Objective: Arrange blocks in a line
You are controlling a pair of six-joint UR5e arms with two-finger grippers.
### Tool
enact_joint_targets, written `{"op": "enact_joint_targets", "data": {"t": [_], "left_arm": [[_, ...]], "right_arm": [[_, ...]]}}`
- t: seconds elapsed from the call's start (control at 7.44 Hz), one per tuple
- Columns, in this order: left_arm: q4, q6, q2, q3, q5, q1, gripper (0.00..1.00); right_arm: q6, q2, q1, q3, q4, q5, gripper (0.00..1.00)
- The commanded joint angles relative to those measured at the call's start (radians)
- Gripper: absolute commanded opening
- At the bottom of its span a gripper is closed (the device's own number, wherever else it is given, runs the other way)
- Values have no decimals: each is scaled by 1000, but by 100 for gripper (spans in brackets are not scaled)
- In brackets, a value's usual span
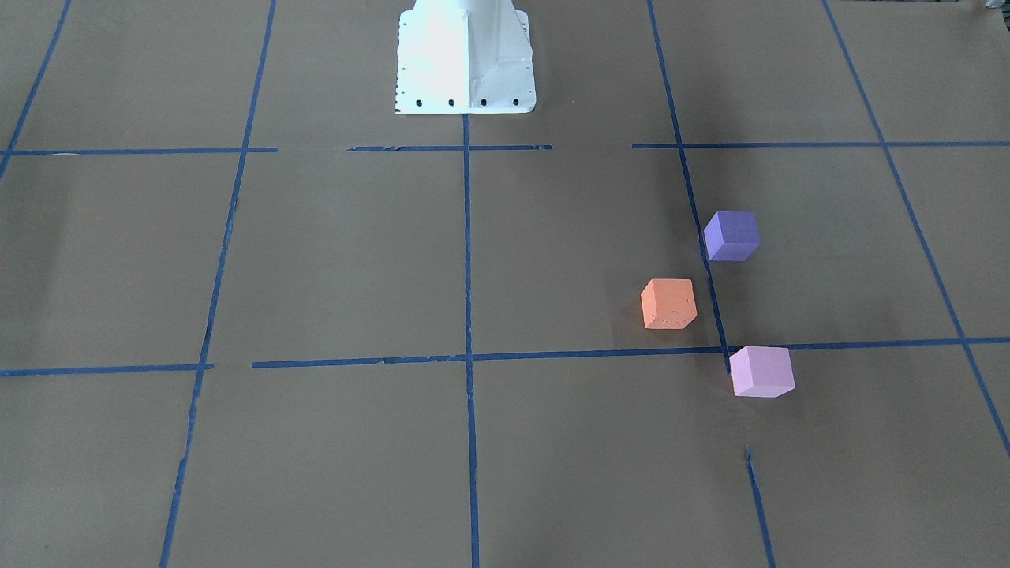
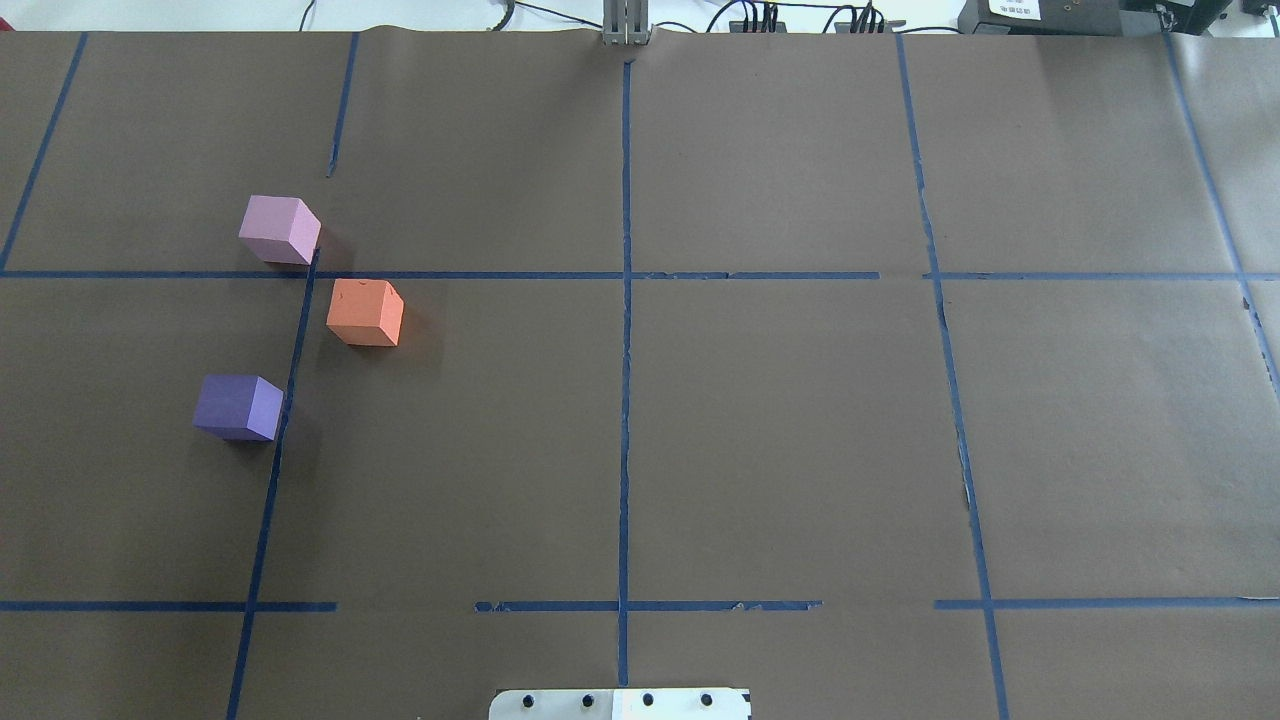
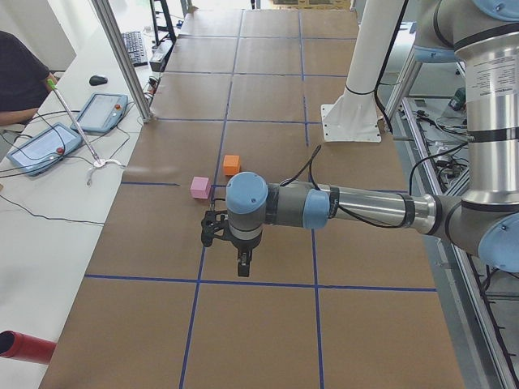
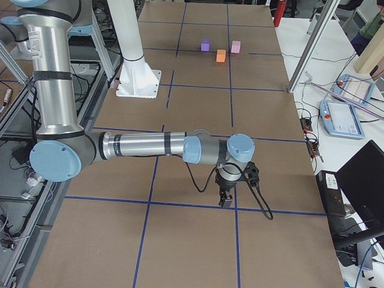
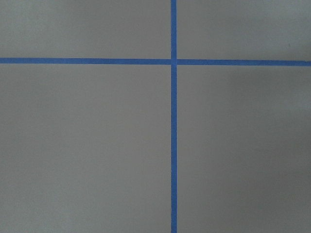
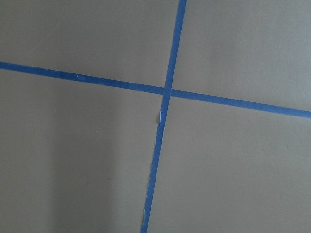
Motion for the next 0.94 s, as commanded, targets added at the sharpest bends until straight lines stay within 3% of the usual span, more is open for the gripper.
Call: {"op": "enact_joint_targets", "data": {"t": [0.0,0.27,0.67,0.81], "left_arm": [[21,-105,-81,-30,1,103,100],[14,-261,-189,-45,74,218,100],[2,-531,-350,-44,70,415,100],[2,-541,-402,-21,76,465,100]], "right_arm": [[0,0,0,0,0,0,100],[0,0,0,0,0,0,100],[0,0,0,0,0,0,100],[0,0,0,0,0,0,100]]}}
